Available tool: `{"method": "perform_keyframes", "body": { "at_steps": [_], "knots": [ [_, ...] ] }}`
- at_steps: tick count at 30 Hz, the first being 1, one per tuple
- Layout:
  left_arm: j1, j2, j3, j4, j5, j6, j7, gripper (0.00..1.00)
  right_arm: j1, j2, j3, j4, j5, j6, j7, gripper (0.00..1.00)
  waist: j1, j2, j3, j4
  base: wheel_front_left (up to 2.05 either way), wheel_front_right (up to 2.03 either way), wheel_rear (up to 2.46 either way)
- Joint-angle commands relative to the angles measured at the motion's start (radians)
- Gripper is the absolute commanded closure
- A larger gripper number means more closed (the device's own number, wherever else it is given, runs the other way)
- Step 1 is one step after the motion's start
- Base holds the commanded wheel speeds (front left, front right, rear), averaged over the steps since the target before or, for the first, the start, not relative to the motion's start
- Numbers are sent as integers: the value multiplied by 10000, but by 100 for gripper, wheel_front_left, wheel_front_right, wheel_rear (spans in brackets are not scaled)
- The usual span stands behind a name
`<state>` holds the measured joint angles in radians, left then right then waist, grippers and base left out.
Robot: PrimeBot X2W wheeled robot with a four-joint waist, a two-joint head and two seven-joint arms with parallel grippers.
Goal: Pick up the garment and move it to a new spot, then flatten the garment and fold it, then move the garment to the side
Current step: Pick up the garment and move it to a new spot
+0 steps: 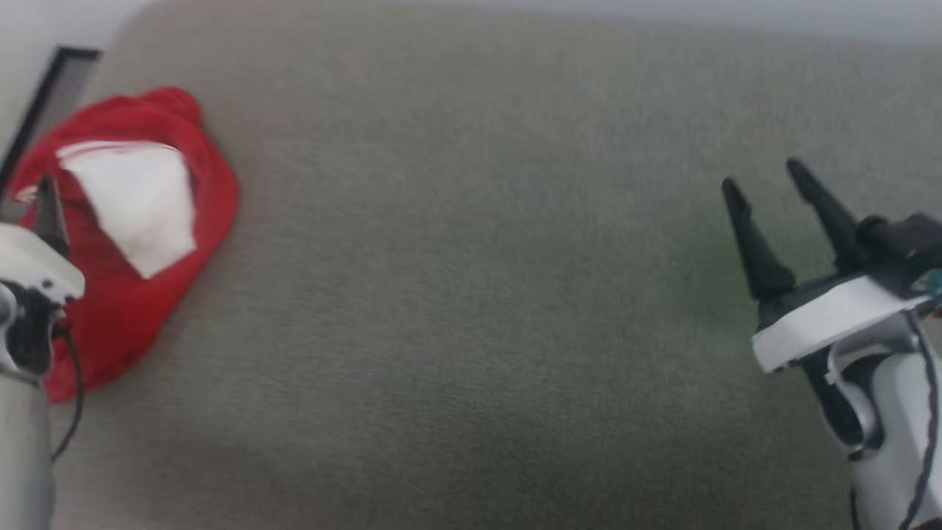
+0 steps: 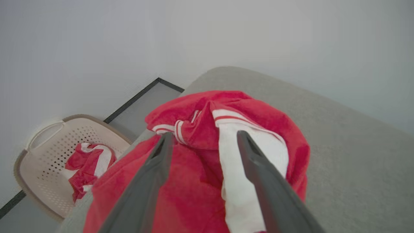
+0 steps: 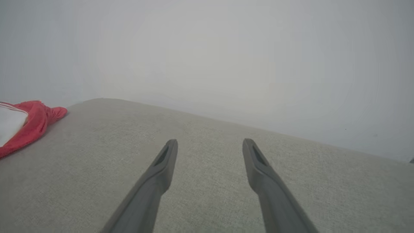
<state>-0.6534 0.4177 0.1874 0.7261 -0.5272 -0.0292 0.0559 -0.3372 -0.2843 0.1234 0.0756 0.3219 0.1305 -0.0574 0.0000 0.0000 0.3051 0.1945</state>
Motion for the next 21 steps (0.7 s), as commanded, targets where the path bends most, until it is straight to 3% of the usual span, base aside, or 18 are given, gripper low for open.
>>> {"method": "perform_keyframes", "body": {
  "at_steps": [1, 11, 15, 21],
  "knots": [
    [-299, 116, -94, 263, 161, 16, 43, 0, -137, -58, -39, -112, -48, 4, 53, 0, 0, 0, 728, -361, 0, 0, 0],
    [-2383, 205, -608, 3596, 139, 199, 1607, 0, -335, -445, -434, -1238, -254, 3, 570, 0, 0, 0, 2135, -542, 0, 0, 0],
    [-2654, 32, -1104, 4610, 515, 187, 2106, 0, -318, -463, -509, -1497, -311, 3, 674, 0, 0, 0, 2351, -534, 0, 0, 0],
    [-2968, -145, -1010, 5361, 236, 133, 2323, 0, -363, -479, -559, -1735, -354, 3, 874, 0, 0, 0, 2428, -507, 0, 0, 0]
  ]
}}
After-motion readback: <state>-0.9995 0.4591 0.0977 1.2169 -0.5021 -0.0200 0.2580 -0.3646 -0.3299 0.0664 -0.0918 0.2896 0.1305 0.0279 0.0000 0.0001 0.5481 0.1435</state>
